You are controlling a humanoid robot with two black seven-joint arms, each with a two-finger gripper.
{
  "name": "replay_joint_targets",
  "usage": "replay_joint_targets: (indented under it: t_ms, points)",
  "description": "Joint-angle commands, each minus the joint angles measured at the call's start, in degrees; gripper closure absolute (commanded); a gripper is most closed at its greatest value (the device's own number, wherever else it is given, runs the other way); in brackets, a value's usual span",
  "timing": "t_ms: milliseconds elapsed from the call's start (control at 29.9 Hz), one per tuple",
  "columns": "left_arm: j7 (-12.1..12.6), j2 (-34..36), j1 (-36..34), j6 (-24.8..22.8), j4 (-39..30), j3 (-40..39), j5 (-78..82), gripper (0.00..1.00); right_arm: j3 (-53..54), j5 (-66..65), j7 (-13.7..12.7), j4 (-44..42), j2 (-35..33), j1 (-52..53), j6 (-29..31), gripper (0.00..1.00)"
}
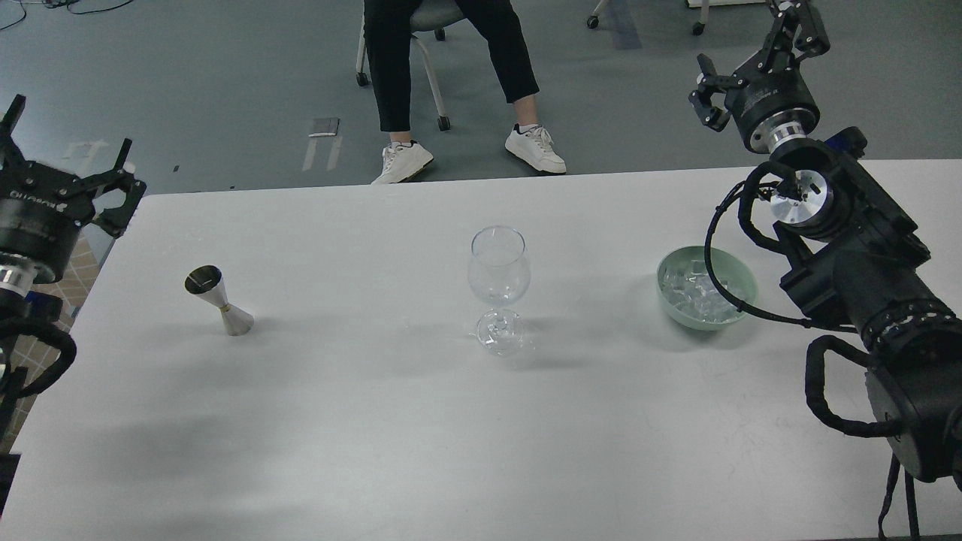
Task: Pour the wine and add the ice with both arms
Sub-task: 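Lower the left gripper toward the table near the silver jigger, then move the open left gripper onto the silver jigger and close it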
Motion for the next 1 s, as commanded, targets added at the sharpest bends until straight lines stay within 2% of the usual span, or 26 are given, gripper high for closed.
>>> replay_joint_targets:
  t_ms: [0,100,234,468,635,702,735,769,969]
  points:
    - [3.4,-1.5,12.6,-1.7,-8.6,-5.2,-3.1,0.02,0.0,0.0,0.1,0.2,0.1,-0.2,0.0,0.0]
    - [3.7,-4.6,22.3,-2.0,-13.4,-7.7,-7.5,0.02,0.0,0.0,0.2,0.2,0.3,-0.3,-0.3,0.0]
    - [3.8,-7.9,25.7,-3.7,-13.5,-8.8,-7.5,0.02,0.0,0.0,0.2,0.2,0.3,-0.7,-0.3,0.0]
    - [3.7,-11.0,36.7,-10.5,-13.4,-9.1,-7.5,0.05,0.0,0.0,0.2,0.2,0.1,-1.0,-0.3,0.0]
    - [3.9,-15.4,36.6,-10.2,-11.5,-8.8,-6.4,0.11,-0.1,0.0,0.2,0.3,0.3,-1.1,-0.3,0.0]
    - [4.1,-15.8,35.6,-9.3,-10.8,-8.8,-6.1,0.17,-0.1,0.0,0.2,0.3,0.4,-1.1,-0.8,0.0]
    - [4.2,-16.0,33.9,-8.0,-9.2,-8.5,-6.1,0.26,-0.2,0.0,0.2,0.3,0.4,-1.1,-1.0,0.0]
    - [4.4,-16.3,31.4,-6.9,-6.9,-7.7,-6.1,0.3,-0.2,0.0,0.2,0.3,0.4,-1.1,-1.3,0.0]
    - [4.2,-19.0,25.8,-5.8,-3.5,-5.7,-6.1,0.33,-0.3,0.0,0.2,0.2,0.3,-1.2,-2.7,0.0]
